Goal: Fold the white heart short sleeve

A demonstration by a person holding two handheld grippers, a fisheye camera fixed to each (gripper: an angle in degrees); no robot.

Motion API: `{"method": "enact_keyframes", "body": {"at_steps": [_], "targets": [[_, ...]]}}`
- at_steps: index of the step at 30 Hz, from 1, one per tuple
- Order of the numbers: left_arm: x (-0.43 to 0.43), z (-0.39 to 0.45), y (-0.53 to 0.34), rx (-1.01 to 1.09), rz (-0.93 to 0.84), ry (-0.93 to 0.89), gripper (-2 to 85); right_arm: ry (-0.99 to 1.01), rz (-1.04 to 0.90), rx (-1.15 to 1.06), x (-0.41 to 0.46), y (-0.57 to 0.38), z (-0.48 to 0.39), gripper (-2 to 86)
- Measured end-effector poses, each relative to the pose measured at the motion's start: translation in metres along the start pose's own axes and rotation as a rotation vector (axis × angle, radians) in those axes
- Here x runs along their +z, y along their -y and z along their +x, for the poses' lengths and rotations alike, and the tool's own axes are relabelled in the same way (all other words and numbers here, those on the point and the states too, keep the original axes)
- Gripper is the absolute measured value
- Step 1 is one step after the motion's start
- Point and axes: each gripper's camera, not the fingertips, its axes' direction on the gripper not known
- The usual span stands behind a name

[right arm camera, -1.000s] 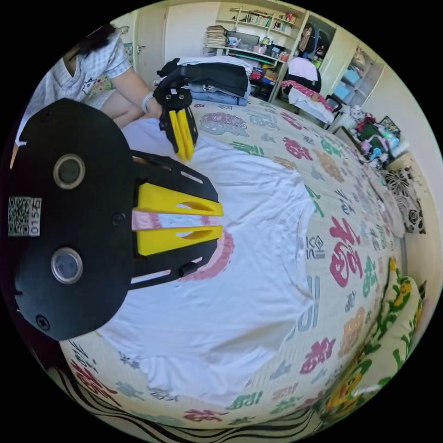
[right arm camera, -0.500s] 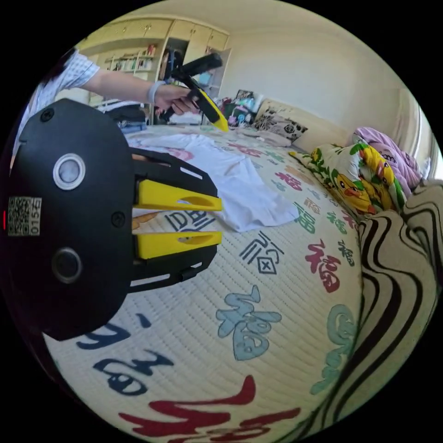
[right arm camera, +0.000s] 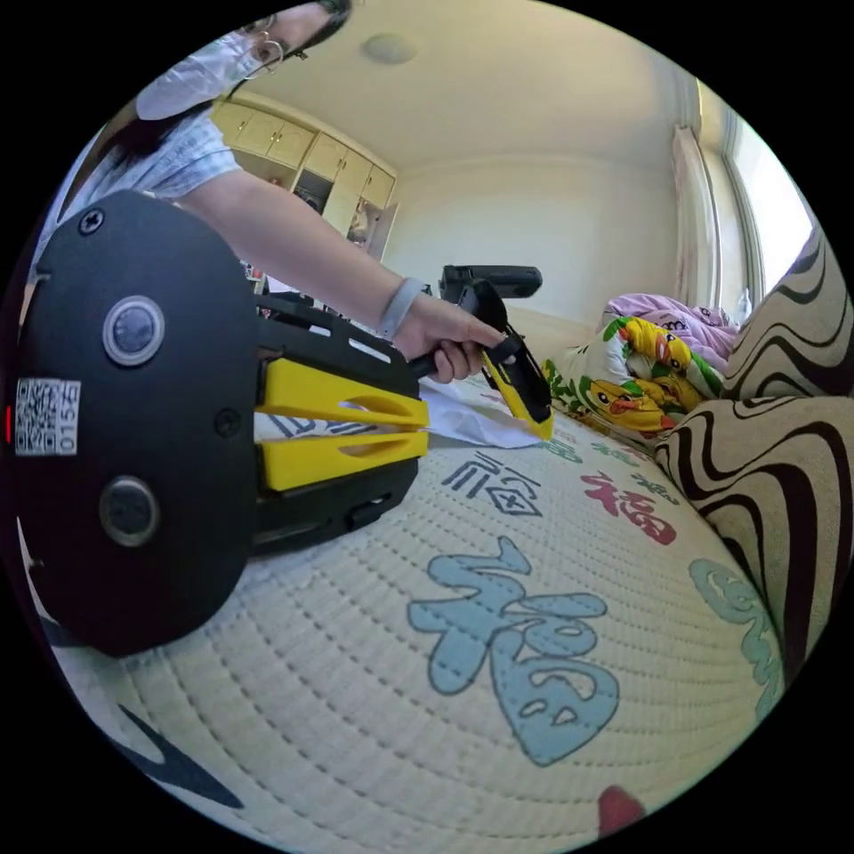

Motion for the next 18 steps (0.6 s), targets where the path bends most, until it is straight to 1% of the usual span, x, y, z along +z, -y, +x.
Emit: {"method": "enact_keyframes", "body": {"at_steps": [2,3,4,9,11,12,14,15,16,17,18], "targets": [[-0.007,-0.008,0.0,-0.005,0.033,-0.022,0.6,0.002,0.007,-0.021,-0.006,-0.006,-0.005,0.0],[-0.022,-0.013,-0.004,0.012,0.107,-0.062,0.1,0.005,0.01,-0.037,-0.008,-0.008,-0.008,0.1],[-0.04,-0.021,-0.01,0.022,0.187,-0.112,-0.2,0.0,0.018,-0.083,-0.013,-0.012,-0.017,0.1],[-0.117,-0.075,-0.053,0.002,0.413,-0.307,-0.4,-0.097,-0.011,-0.354,-0.018,-0.047,-0.088,0.3],[-0.143,-0.103,-0.079,-0.026,0.47,-0.36,-0.2,-0.135,-0.082,-0.498,-0.004,-0.074,-0.13,0.5],[-0.154,-0.124,-0.098,-0.061,0.483,-0.389,-0.1,-0.147,-0.106,-0.534,0.002,-0.083,-0.139,0.7],[-0.164,-0.156,-0.127,-0.135,0.478,-0.42,0.5,-0.203,-0.252,-0.655,0.035,-0.117,-0.17,1.3],[-0.167,-0.176,-0.146,-0.192,0.458,-0.428,1.5,-0.219,-0.293,-0.68,0.044,-0.125,-0.174,1.5],[-0.168,-0.196,-0.164,-0.265,0.431,-0.418,2.7,-0.255,-0.376,-0.718,0.063,-0.142,-0.179,2.2],[-0.169,-0.204,-0.173,-0.298,0.425,-0.414,3.5,-0.287,-0.476,-0.742,0.08,-0.158,-0.181,3.7],[-0.174,-0.219,-0.19,-0.355,0.437,-0.407,4.6,-0.305,-0.518,-0.747,0.087,-0.164,-0.181,4.8]]}}
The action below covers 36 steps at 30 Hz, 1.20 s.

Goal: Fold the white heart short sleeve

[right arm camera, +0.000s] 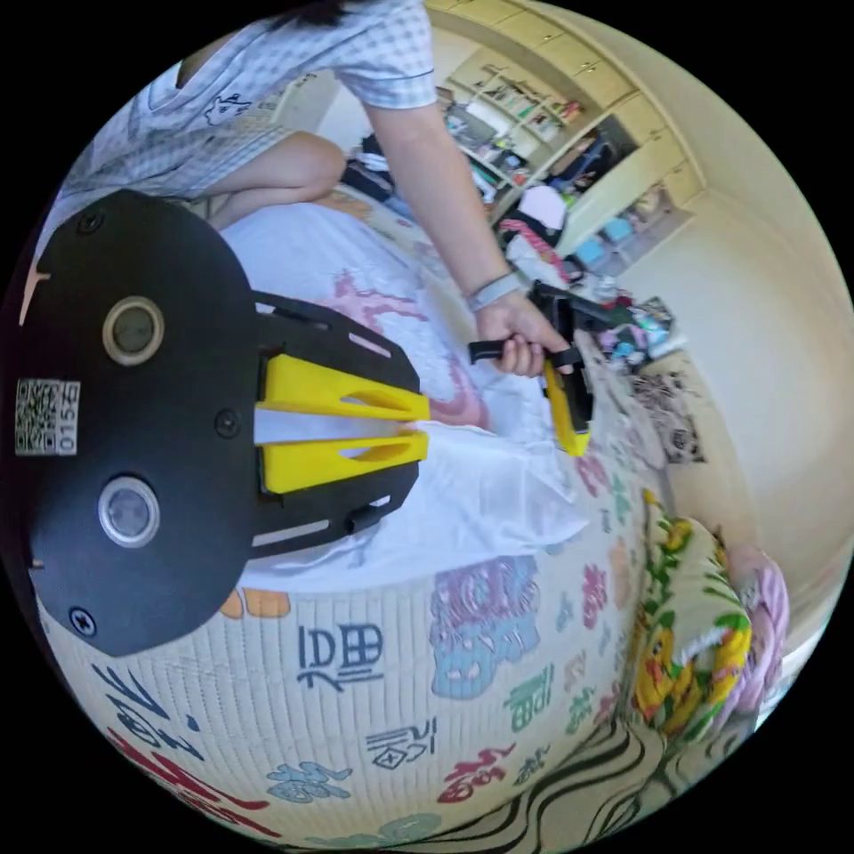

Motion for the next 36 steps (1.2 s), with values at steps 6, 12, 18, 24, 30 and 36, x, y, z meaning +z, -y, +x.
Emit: {"method": "enact_keyframes", "body": {"at_steps": [6,12,18,24,30,36], "targets": [[-0.009,0.021,0.006,0.116,-0.062,0.131,6.7,-0.11,0.005,-0.009,0.006,-0.002,-0.019,5.0],[0.059,0.038,0.006,0.252,-0.374,0.469,6.1,-0.13,-0.041,0.138,0.027,0.002,0.009,4.5],[0.015,0.045,0.005,0.221,-0.261,0.43,-0.1,-0.099,-0.095,0.14,0.049,-0.01,0.007,5.2],[0.007,0.033,0.001,0.211,-0.318,0.464,-0.5,-0.201,-0.266,-0.158,0.104,-0.015,-0.059,7.3],[0.004,0.034,0.005,0.207,-0.331,0.45,-0.3,-0.276,-0.277,-0.189,0.104,-0.016,-0.068,2.0],[0.01,0.045,0.001,0.307,-0.449,0.531,3.7,-0.143,-0.346,-0.152,0.092,-0.028,-0.047,3.9]]}}
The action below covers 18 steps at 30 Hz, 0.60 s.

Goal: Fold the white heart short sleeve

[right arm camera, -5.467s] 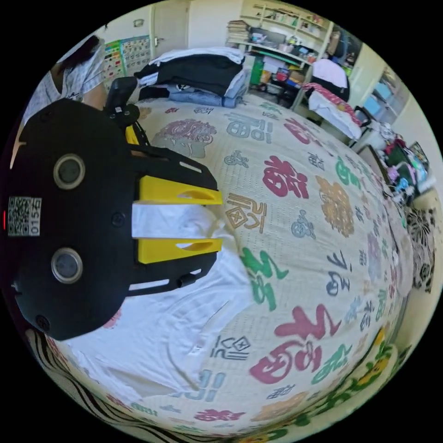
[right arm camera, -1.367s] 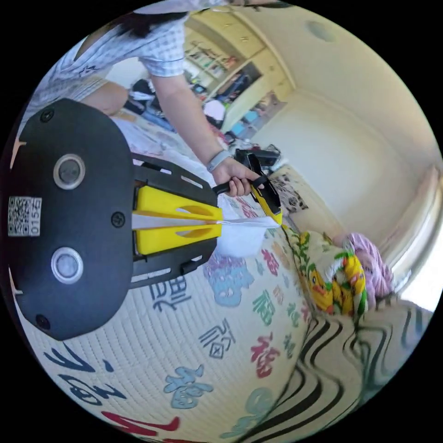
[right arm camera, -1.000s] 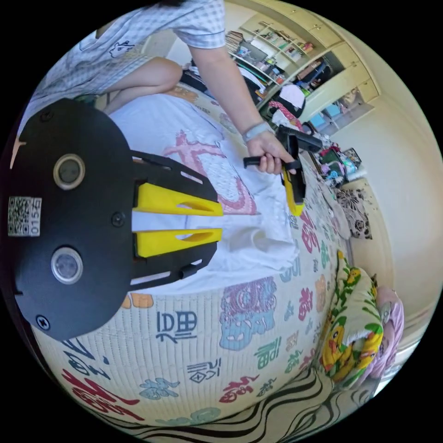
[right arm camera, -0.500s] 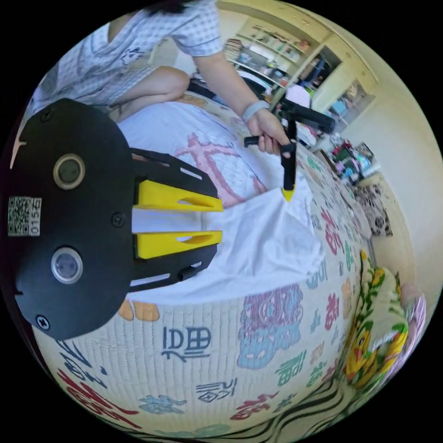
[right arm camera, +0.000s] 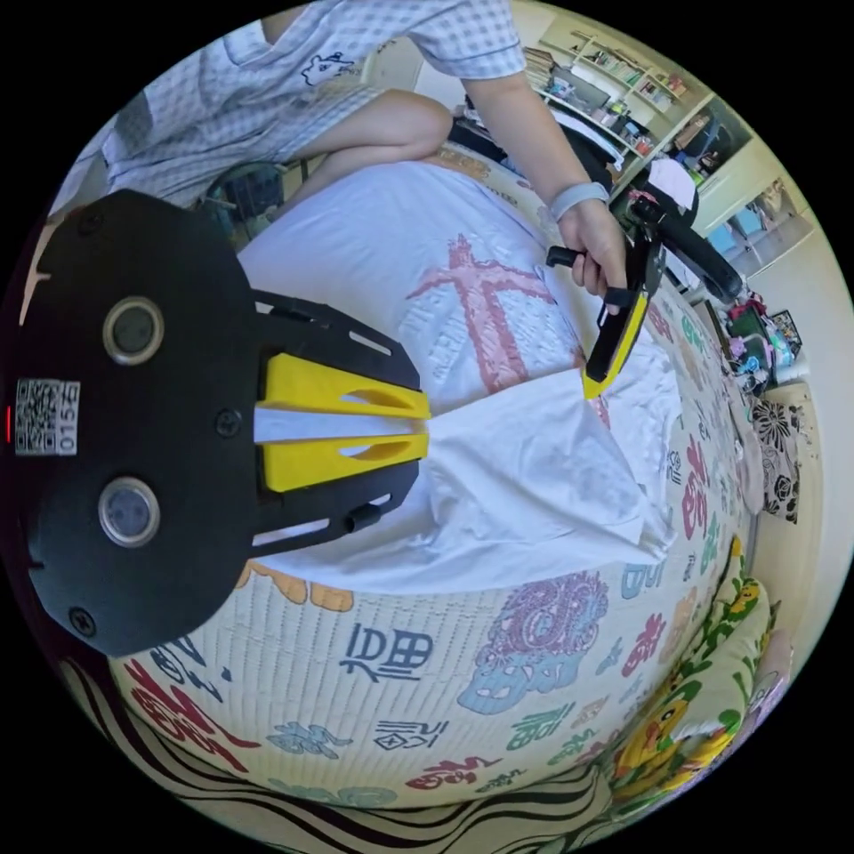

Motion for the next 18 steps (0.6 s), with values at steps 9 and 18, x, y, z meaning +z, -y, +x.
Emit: {"method": "enact_keyframes", "body": {"at_steps": [9,18], "targets": [[-0.02,-0.014,0.084,-0.104,0.161,-0.078,9.2,-0.048,0.227,0.267,-0.026,0.024,0.065,6.0],[0.028,-0.089,0.128,-0.404,0.17,-0.487,0.3,0.038,0.215,0.383,-0.009,0.023,0.111,0.4]]}}
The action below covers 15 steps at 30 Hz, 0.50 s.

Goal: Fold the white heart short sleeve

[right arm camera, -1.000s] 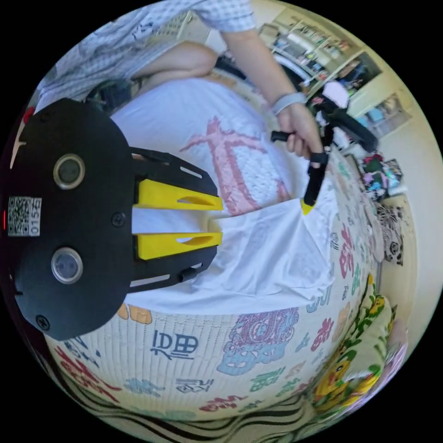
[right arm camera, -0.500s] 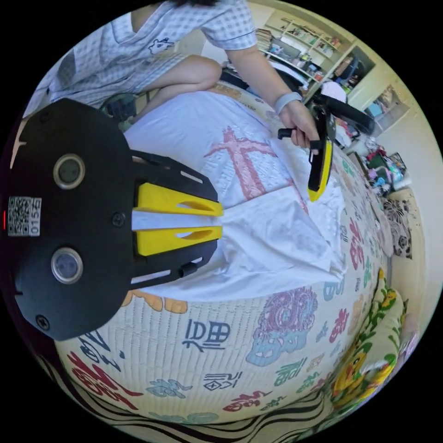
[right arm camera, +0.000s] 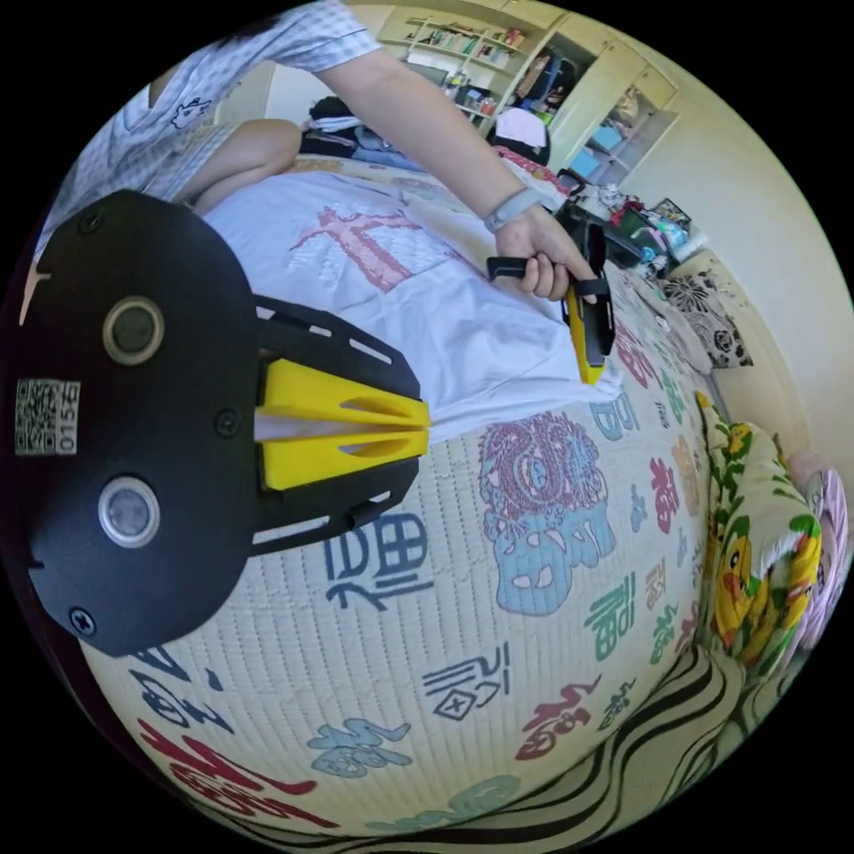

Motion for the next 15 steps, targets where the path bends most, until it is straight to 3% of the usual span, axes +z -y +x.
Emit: {"method": "enact_keyframes", "body": {"at_steps": [4,7,9,13,15], "targets": [[-0.028,0.005,0.006,0.053,0.09,0.019,0.5,0.083,0.104,0.065,-0.014,-0.008,0.016,0.6],[-0.028,0.015,0.006,0.145,-0.043,0.117,6.0,0.078,0.136,0.038,-0.024,-0.012,0.015,2.2],[-0.019,0.017,0.004,0.154,-0.134,0.074,7.4,0.083,0.125,0.003,-0.024,-0.01,0.01,4.1],[-0.005,0.026,0.004,0.155,-0.164,0.103,2.5,0.034,0.038,-0.042,-0.008,-0.001,-0.003,5.1],[-0.011,0.029,0.006,0.143,-0.118,0.059,0.7,0.002,0.012,-0.067,-0.002,0.001,-0.008,1.1]]}}
